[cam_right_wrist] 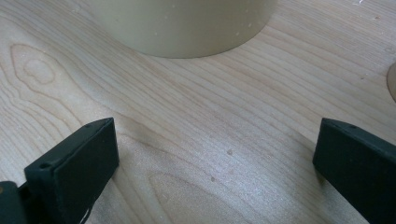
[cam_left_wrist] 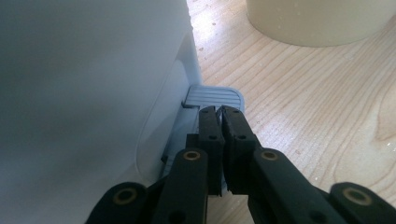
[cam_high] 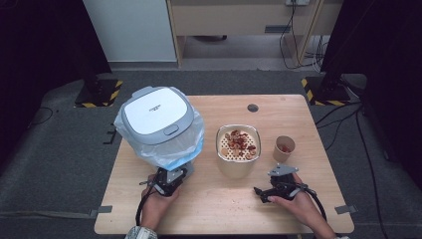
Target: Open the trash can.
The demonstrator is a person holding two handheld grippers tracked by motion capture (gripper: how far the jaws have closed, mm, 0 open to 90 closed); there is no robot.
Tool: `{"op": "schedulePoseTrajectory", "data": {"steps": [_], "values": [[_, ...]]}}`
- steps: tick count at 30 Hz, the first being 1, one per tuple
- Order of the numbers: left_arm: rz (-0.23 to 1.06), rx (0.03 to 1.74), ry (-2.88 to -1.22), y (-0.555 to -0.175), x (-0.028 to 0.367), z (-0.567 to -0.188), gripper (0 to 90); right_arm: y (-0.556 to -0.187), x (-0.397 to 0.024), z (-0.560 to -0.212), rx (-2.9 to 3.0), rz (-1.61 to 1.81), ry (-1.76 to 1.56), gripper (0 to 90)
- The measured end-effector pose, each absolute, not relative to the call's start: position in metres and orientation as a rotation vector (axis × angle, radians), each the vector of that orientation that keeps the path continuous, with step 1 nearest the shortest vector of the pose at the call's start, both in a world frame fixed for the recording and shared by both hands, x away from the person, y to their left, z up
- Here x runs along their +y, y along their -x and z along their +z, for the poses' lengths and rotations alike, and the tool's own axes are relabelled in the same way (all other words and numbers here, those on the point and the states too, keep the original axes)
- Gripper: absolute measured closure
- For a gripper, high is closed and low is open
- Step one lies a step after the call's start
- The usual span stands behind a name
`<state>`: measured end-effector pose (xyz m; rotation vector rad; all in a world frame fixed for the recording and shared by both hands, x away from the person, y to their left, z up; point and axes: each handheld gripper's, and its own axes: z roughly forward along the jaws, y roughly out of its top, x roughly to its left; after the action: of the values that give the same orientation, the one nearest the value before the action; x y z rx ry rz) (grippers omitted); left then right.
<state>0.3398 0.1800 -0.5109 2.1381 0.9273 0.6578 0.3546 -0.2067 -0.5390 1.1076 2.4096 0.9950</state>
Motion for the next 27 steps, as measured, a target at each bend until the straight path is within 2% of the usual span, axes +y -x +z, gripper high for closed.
{"op": "schedulePoseTrajectory", "data": {"steps": [22, 27], "values": [[0.670, 0.951, -2.171, -0.341, 0.175, -0.524, 87.1, -0.355, -0.208, -0.538, 2.423, 0.989, -1.102, 0.9], [0.671, 0.951, -2.171, -0.341, 0.175, -0.524, 87.1, -0.355, -0.213, -0.530, 2.428, 0.922, -1.086, 7.9]]}}
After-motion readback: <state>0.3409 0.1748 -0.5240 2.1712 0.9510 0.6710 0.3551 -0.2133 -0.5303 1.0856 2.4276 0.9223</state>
